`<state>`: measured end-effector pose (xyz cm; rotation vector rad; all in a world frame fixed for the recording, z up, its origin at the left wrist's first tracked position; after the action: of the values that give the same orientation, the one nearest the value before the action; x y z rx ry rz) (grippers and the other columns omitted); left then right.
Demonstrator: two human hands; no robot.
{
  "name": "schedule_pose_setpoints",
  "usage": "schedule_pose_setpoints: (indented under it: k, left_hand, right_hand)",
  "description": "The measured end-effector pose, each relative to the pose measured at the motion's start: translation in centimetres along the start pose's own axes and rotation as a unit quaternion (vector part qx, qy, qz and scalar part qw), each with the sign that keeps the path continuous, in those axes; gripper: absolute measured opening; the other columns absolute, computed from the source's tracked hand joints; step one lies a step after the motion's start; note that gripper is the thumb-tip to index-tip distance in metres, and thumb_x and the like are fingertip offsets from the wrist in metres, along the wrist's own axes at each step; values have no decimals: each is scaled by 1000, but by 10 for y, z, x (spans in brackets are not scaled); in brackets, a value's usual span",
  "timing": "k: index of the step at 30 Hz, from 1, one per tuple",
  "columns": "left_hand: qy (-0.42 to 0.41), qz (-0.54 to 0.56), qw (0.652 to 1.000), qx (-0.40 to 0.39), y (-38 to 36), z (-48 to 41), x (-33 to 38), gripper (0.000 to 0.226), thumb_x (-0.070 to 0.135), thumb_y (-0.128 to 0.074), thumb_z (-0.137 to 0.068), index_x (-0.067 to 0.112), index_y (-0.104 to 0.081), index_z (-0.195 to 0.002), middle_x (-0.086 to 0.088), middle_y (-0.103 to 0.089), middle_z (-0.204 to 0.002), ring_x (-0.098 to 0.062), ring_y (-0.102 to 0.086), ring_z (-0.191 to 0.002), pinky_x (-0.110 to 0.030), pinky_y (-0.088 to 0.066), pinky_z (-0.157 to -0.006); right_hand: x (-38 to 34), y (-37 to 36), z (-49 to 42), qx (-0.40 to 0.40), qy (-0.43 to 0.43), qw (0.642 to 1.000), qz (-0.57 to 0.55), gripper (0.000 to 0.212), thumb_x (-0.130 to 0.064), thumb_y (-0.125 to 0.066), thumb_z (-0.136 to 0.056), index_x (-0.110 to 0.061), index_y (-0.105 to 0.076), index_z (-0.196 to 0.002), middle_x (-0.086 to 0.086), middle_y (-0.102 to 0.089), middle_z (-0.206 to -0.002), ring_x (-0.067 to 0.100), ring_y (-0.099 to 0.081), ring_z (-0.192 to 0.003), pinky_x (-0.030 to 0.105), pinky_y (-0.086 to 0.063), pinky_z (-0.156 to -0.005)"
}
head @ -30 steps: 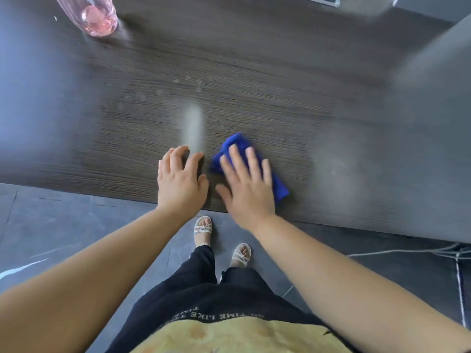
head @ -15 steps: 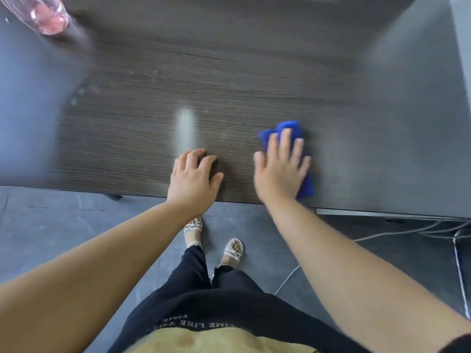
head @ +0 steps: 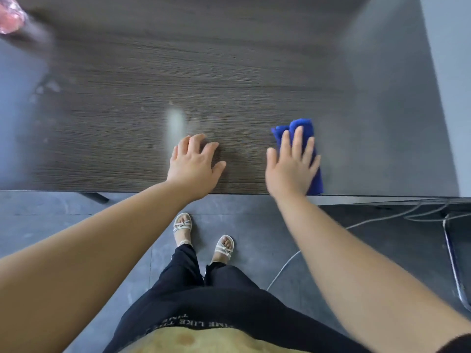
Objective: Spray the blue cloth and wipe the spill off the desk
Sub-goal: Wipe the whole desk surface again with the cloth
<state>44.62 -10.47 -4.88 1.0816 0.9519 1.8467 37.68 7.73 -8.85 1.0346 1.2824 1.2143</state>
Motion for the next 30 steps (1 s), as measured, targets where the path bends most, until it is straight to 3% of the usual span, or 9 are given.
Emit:
schedule_pose_setpoints:
  k: [6,8,11,15,20,22,26,28,30]
  left_hand:
    - [39,20,998,37,-7,-3,3,43,38,-44,-94,24,-44,-134,-4,-30,-146,-29,-18,-136,-43,-16,-112]
    - [48,20,998,39,-7,-4,4,41,38,-45,-94,25,-46,-133,-3,-31,-144,-29,-19,-135,-44,-17,-111]
    - [73,19,997,35,-5,-8,9,42,40,-46,-93,24,-46,-132,-4,-32,-142,-30,-20,-134,-45,-19,-111]
    - [52,-22,998,35,-8,-13,26,46,41,-46,-92,24,-43,-135,-6,-29,-145,-31,-18,-135,-45,-14,-112]
    - [-9,-44,998,36,-5,-30,39,49,39,-47,-91,23,-40,-137,-6,-29,-145,-31,-19,-134,-43,-13,-112]
    - [-19,-51,998,32,0,-38,36,51,40,-49,-90,23,-39,-138,-7,-28,-145,-31,-18,-135,-43,-13,-112]
    - [-25,-77,997,13,10,-55,23,55,44,-51,-89,24,-37,-139,-6,-28,-145,-31,-20,-135,-44,-16,-112]
    - [-25,-79,997,1,13,-59,18,54,44,-50,-89,26,-38,-138,-4,-30,-143,-30,-24,-132,-44,-23,-109]
    - [-22,-67,998,-5,17,-62,19,51,44,-50,-89,27,-41,-136,-3,-34,-139,-30,-28,-128,-44,-30,-104]
  right_hand:
    - [28,-2,29,-49,393,917,49,51,-45,-35,-94,-26,-43,-140,0,-35,-150,30,-34,-137,52,-28,-108]
    - [74,7,5,-22,336,939,64,51,-45,-30,-95,-25,-40,-141,1,-33,-151,30,-32,-138,52,-29,-108]
    - [111,17,-28,-46,86,994,40,54,-48,-18,-98,-28,-25,-148,-3,-12,-158,27,-12,-145,48,-13,-115]
    - [53,10,-21,-21,-103,994,-11,58,-49,-22,-98,-24,-20,-150,-3,-4,-159,27,-4,-145,51,-7,-114]
    - [19,2,24,-47,297,954,25,53,-47,-33,-94,-22,-44,-140,1,-34,-151,31,-32,-138,54,-27,-107]
    - [58,4,10,-49,350,934,47,49,-44,-36,-94,-25,-45,-139,0,-36,-150,30,-34,-136,51,-30,-107]
    - [115,21,-44,-35,35,998,35,51,-43,-22,-99,-25,-31,-146,0,-18,-157,30,-19,-143,51,-21,-112]
    - [93,21,-55,-43,-148,988,10,54,-46,-19,-100,-27,-16,-150,-4,-1,-159,26,-2,-145,49,-6,-115]
    - [44,13,-53,-28,-167,986,-3,59,-49,-23,-98,-22,-20,-150,0,-4,-159,29,-5,-145,53,-8,-114]
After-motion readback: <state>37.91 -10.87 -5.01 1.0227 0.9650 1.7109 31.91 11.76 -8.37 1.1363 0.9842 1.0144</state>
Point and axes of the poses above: each hand's wrist, its own z-axis away from the middle knuckle, its own y-axis out of the back of the hand, x = y × z, the point moved 3 cm from there along -z, towards the middle knuckle
